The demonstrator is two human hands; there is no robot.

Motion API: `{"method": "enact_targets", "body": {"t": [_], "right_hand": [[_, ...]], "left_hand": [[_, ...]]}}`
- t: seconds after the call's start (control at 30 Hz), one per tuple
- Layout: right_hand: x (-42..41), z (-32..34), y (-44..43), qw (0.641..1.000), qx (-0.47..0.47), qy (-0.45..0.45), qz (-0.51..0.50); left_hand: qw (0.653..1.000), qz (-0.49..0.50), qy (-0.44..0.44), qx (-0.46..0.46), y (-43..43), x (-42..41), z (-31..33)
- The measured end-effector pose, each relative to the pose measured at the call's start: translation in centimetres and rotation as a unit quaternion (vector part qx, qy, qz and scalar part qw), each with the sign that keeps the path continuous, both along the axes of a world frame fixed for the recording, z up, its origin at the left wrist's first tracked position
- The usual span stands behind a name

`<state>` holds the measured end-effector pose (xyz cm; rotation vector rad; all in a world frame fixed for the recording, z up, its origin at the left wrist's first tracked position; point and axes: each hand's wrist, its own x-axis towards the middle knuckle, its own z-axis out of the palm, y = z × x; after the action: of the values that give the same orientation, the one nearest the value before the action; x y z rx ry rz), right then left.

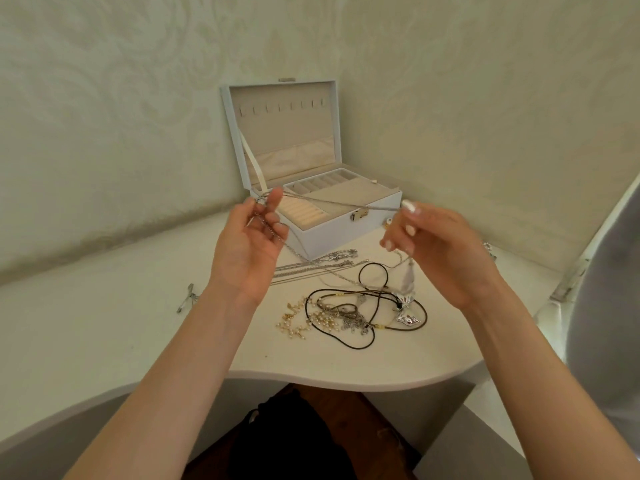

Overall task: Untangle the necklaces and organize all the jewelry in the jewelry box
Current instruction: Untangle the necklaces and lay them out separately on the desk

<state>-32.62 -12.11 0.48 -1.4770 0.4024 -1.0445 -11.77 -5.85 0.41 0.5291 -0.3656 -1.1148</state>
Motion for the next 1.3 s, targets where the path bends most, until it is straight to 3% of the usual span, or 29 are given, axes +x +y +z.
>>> {"method": "enact_targets", "body": {"t": [0.2,0.37,0.47,0.57,0.7,0.87,1.13,1.3], "right_hand": [[0.1,0.0,-0.5,0.997,0.047,-0.052,-0.023],[1.3,-0.9,-1.1,0.993,0.036,0.017,-0.109],[2.1,-1.5,-1.4,0.984,0.008,0.077,-0.159],[2.8,-1.9,-1.7,0.978,-0.017,0.119,-0.171],[3.6,-2.4,-2.3,0.965,-0.059,0.182,-0.178],[4.8,-3.3,-2.7,0.923,-0.126,0.32,-0.173],[5.6,-4.9,-2.6,0.854,-0.241,0.434,-0.157],[5.4,-5.2,-2.4,0.834,-0.265,0.457,-0.161]], "left_hand": [[0.998,0.059,-0.015,-0.003,1.4,2.5,-0.3],[0.994,0.084,-0.068,0.021,3.3,4.9,-1.9],[0.974,0.112,-0.182,0.077,4.6,6.0,-3.0],[0.901,0.178,-0.356,0.17,5.9,6.5,-4.0],[0.817,0.251,-0.471,0.219,7.4,7.7,-5.4],[0.664,0.284,-0.623,0.3,8.8,8.6,-6.3],[0.555,0.255,-0.717,0.337,9.5,8.5,-7.0],[0.548,0.228,-0.73,0.34,9.3,8.8,-7.5]]}}
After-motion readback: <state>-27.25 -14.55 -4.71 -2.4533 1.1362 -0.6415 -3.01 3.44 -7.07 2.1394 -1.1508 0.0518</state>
